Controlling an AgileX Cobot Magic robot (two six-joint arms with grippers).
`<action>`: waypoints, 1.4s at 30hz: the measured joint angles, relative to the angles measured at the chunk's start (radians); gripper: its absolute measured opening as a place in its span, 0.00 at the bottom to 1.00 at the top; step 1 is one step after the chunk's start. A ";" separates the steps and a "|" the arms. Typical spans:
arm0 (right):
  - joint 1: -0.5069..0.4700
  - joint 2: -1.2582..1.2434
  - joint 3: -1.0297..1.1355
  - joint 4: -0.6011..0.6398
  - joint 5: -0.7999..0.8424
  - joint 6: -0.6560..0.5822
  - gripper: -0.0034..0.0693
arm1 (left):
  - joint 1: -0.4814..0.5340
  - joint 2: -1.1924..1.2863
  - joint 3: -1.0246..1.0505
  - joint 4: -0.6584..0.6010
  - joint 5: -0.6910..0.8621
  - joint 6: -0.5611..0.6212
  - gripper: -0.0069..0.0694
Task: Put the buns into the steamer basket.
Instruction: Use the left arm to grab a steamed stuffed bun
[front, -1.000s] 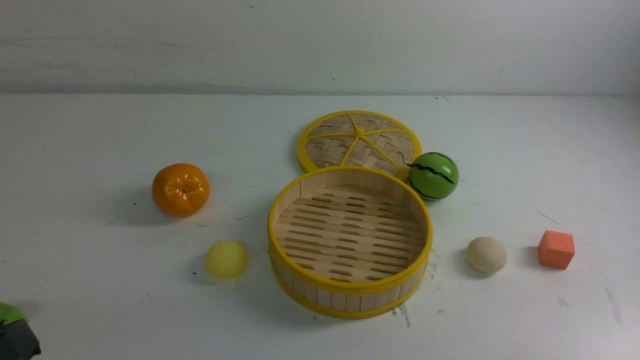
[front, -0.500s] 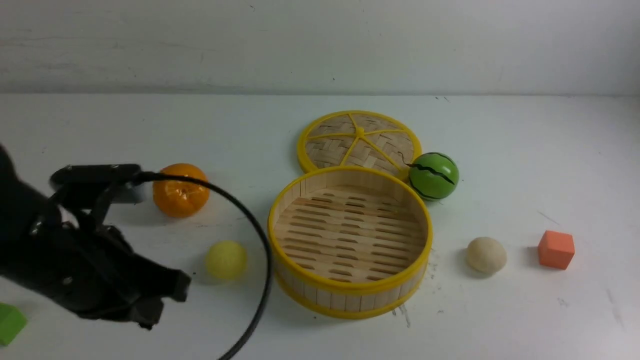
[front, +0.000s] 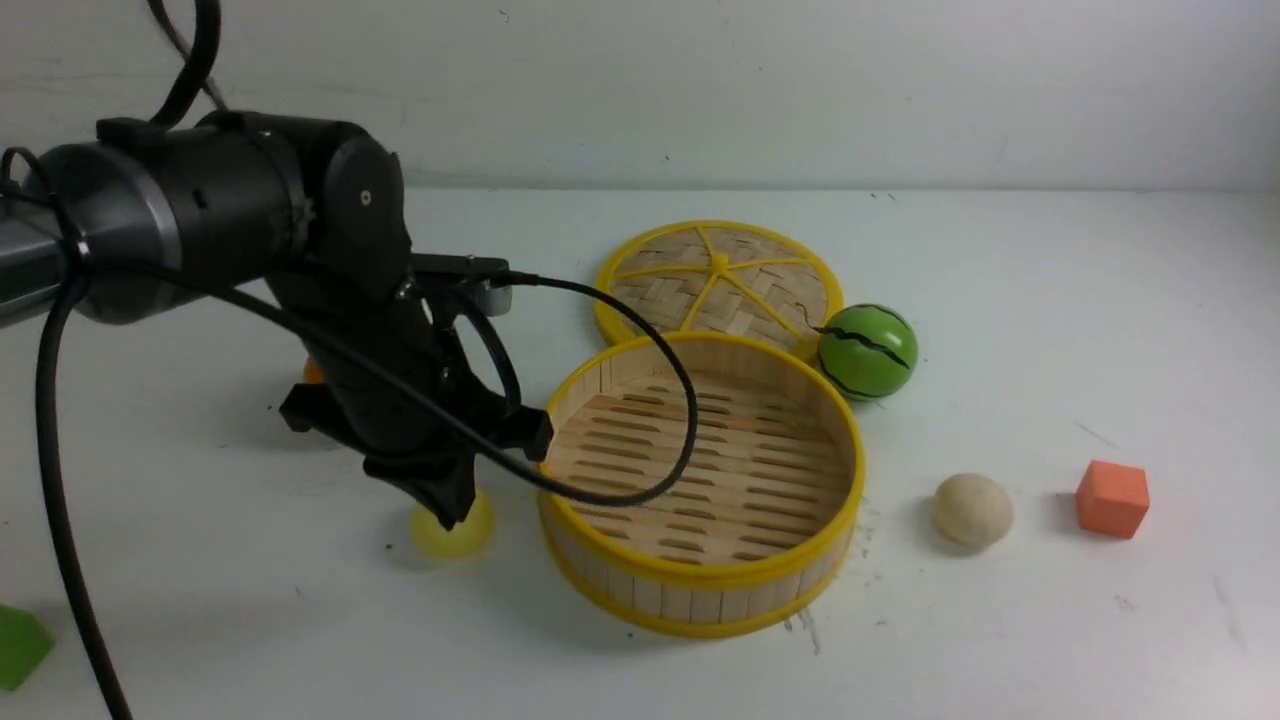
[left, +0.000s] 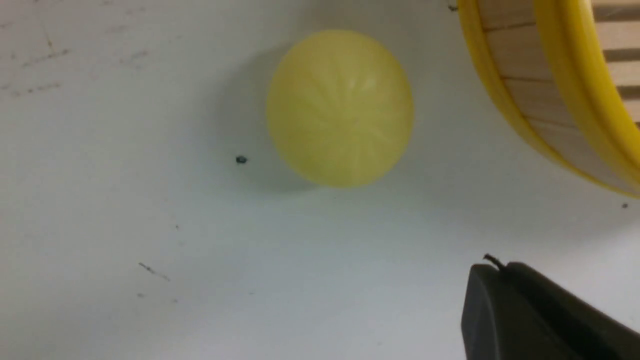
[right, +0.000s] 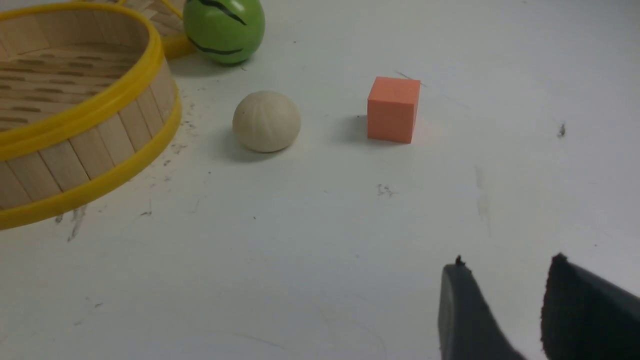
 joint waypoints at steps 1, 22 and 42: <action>0.000 0.000 0.000 0.000 0.000 0.000 0.38 | 0.000 0.000 -0.005 0.003 0.005 0.002 0.07; 0.000 0.000 0.000 0.000 0.000 0.001 0.38 | 0.071 -0.104 0.121 -0.040 -0.043 0.057 0.07; 0.000 0.000 0.000 0.000 0.000 0.001 0.38 | 0.038 -0.019 0.121 -0.010 -0.249 0.083 0.19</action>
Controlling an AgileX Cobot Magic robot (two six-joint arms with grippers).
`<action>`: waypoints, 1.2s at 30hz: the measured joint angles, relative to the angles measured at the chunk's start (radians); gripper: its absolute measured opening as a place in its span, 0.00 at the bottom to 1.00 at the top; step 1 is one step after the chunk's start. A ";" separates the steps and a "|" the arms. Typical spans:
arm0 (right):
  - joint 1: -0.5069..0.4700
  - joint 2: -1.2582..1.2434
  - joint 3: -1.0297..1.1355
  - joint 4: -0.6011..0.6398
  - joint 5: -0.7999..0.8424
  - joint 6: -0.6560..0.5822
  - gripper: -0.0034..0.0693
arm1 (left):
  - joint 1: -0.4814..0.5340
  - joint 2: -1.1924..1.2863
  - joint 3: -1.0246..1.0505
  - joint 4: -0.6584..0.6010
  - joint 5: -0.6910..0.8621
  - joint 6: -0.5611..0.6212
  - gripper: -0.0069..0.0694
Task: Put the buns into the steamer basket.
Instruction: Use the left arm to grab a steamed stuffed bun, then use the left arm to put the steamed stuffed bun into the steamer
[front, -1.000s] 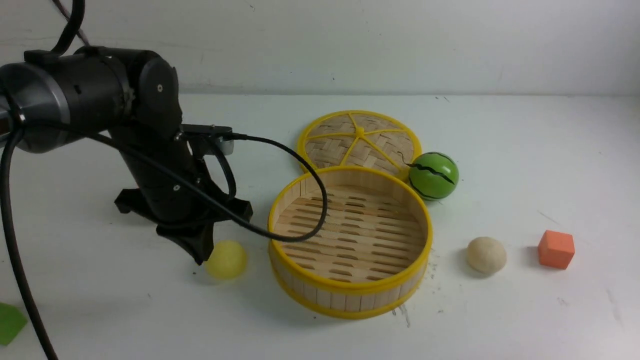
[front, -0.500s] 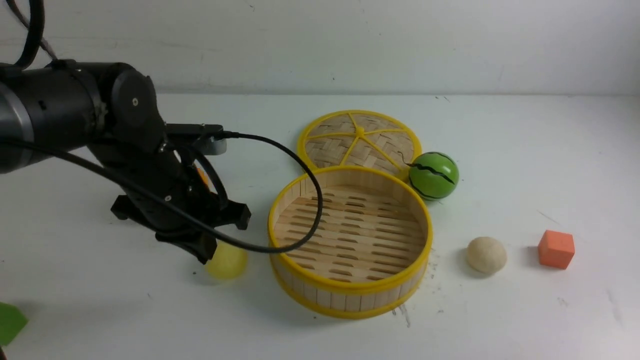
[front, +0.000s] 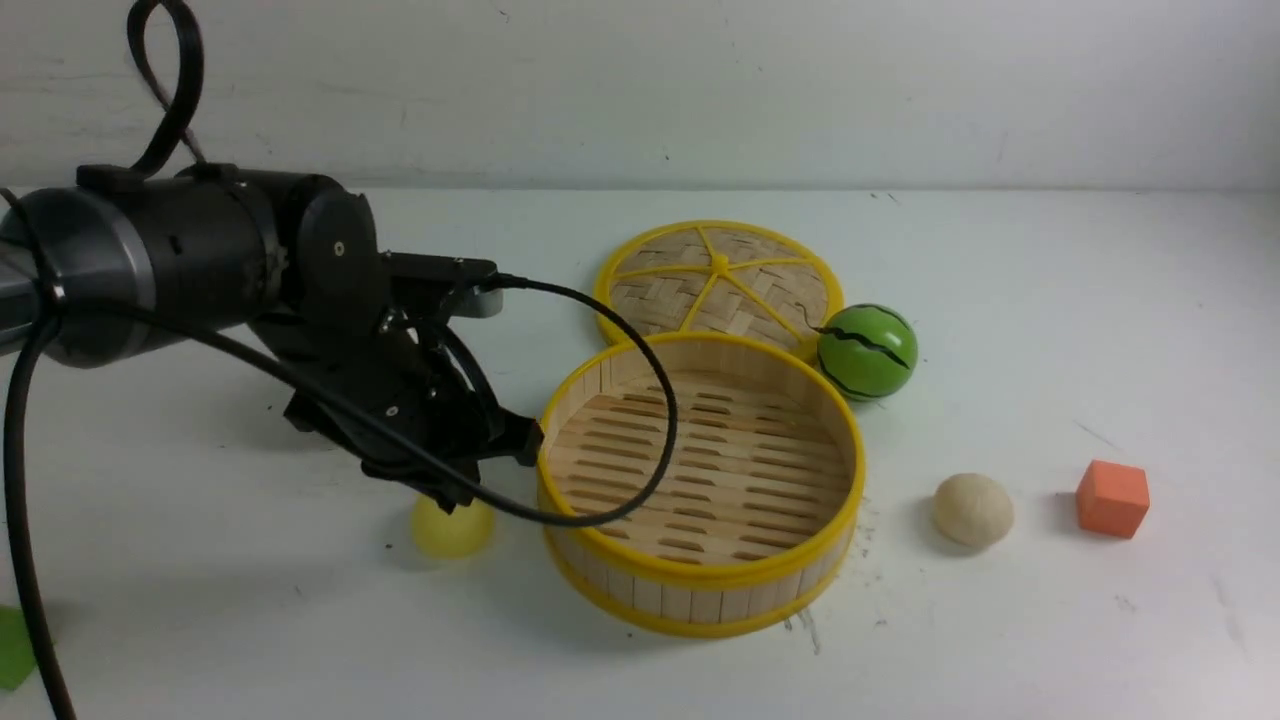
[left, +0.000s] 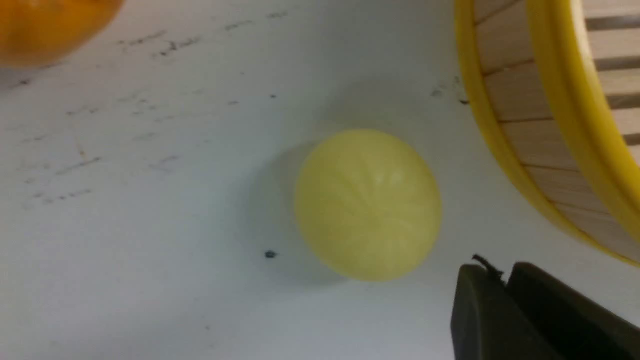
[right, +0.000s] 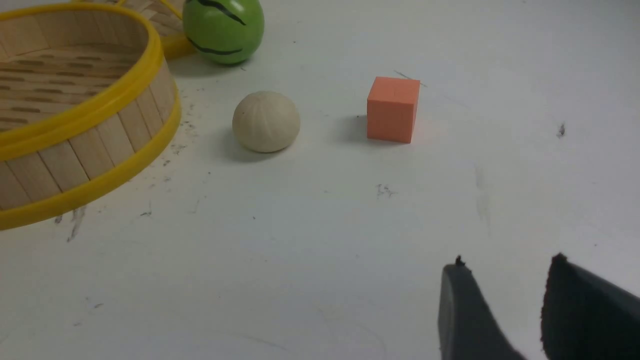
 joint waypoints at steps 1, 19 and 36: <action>0.000 0.000 0.000 0.000 0.000 0.000 0.38 | 0.008 0.004 0.000 0.006 -0.002 0.000 0.21; 0.000 0.000 0.000 0.000 0.000 0.000 0.38 | 0.020 0.147 -0.075 0.046 -0.040 -0.001 0.42; 0.000 0.000 0.000 0.000 0.000 0.000 0.38 | 0.000 0.115 -0.132 0.063 0.099 -0.020 0.07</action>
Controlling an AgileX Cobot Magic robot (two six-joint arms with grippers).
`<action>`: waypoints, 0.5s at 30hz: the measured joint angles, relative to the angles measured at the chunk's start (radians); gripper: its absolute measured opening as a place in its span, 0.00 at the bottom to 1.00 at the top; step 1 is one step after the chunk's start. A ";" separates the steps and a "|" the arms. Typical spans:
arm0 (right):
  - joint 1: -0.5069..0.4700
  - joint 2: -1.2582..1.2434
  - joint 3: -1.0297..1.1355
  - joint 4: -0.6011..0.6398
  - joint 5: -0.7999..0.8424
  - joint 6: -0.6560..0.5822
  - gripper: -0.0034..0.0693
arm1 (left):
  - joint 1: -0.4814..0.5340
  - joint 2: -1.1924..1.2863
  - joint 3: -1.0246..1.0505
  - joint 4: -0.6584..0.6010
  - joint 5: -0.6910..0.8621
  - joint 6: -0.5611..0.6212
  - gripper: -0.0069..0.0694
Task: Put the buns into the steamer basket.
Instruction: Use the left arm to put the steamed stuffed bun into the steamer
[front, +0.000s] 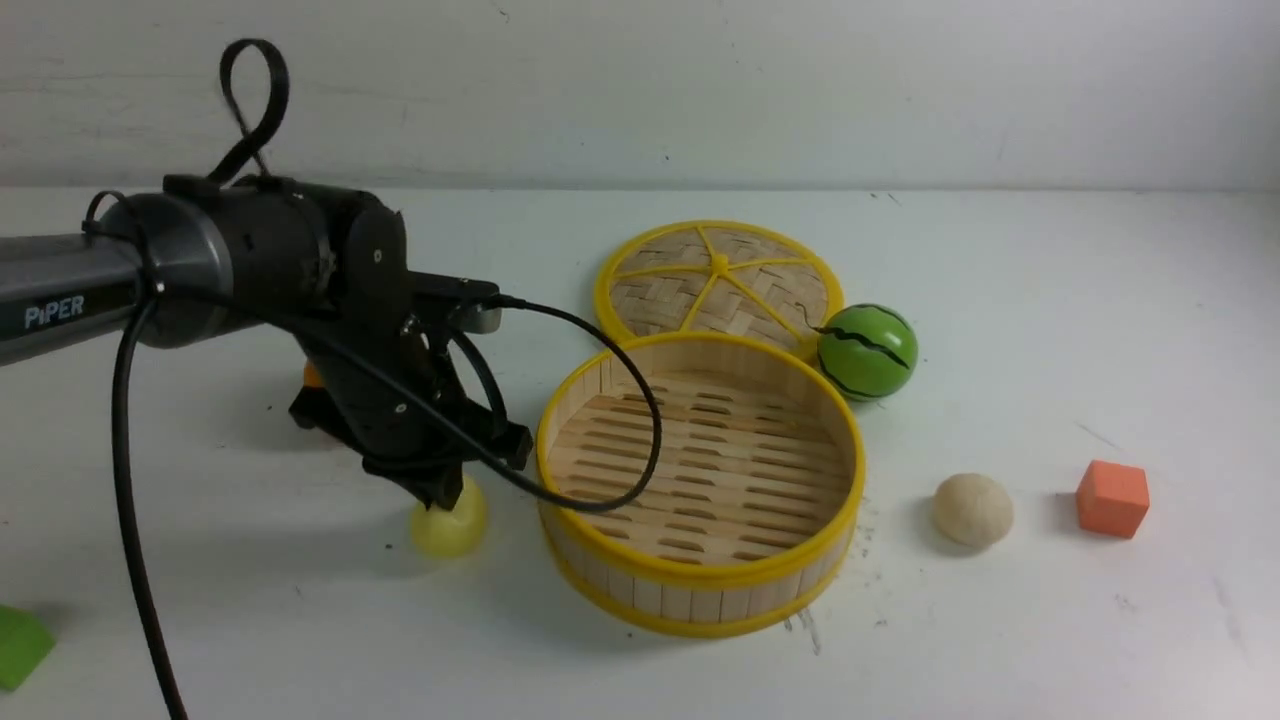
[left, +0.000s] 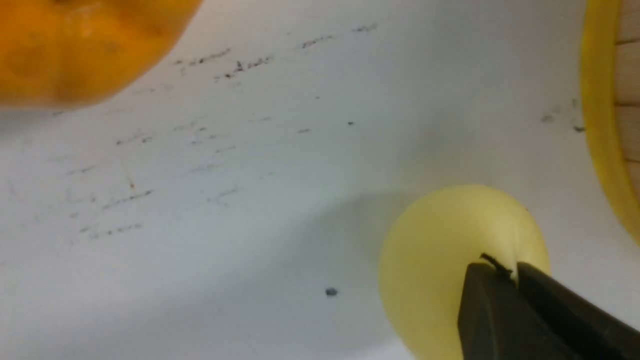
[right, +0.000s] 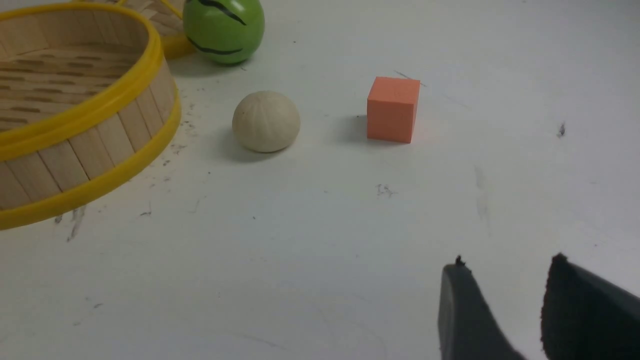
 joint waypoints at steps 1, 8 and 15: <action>0.000 0.000 0.000 0.000 0.000 0.000 0.38 | -0.021 -0.030 -0.017 0.001 0.020 -0.004 0.07; 0.000 0.000 0.000 0.000 0.000 0.000 0.38 | -0.162 -0.076 -0.193 -0.019 0.044 -0.010 0.07; 0.000 0.000 0.000 0.000 0.000 0.000 0.38 | -0.177 0.124 -0.348 0.009 0.091 -0.050 0.07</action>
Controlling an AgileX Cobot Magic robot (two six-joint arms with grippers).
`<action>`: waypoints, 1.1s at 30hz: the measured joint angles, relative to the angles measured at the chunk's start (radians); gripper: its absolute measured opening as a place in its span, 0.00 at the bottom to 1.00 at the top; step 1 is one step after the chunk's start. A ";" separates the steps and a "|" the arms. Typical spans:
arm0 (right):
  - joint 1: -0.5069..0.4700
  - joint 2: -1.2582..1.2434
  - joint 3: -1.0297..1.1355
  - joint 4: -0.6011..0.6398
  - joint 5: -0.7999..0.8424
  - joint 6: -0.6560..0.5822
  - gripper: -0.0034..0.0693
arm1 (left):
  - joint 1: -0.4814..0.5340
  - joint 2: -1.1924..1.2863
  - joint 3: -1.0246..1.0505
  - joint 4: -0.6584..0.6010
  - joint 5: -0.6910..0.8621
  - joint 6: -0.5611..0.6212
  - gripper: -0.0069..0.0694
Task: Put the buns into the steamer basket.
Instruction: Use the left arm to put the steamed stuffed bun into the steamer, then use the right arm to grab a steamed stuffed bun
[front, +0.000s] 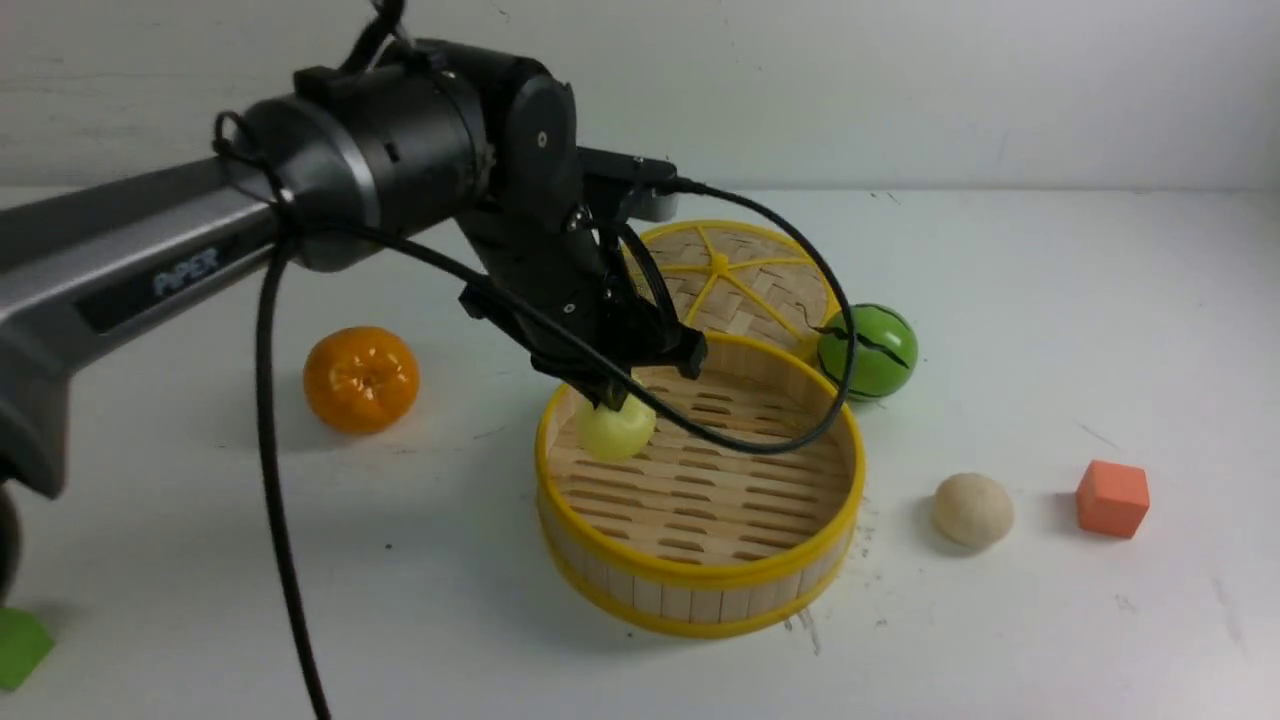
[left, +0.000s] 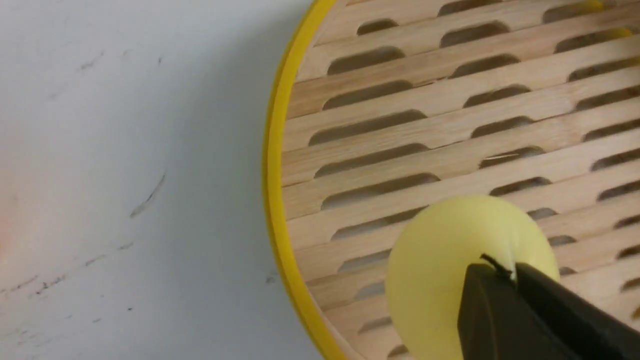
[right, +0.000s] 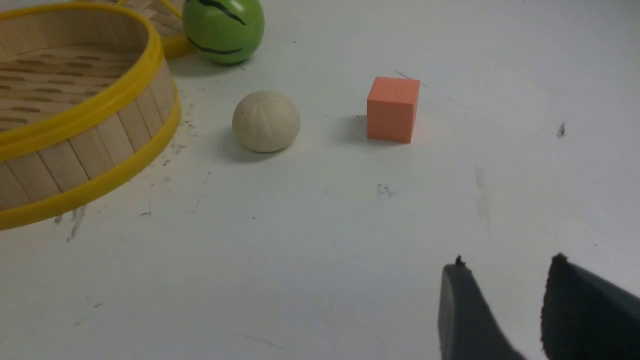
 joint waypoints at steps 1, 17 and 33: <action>0.000 0.000 0.000 0.000 0.000 0.000 0.38 | 0.000 0.028 -0.015 0.011 0.008 -0.018 0.08; 0.000 0.000 0.000 0.000 0.000 0.000 0.38 | -0.001 0.081 -0.158 0.006 0.137 -0.062 0.70; 0.000 0.000 0.000 0.000 0.000 0.000 0.38 | -0.001 -0.685 0.349 -0.112 -0.094 -0.038 0.07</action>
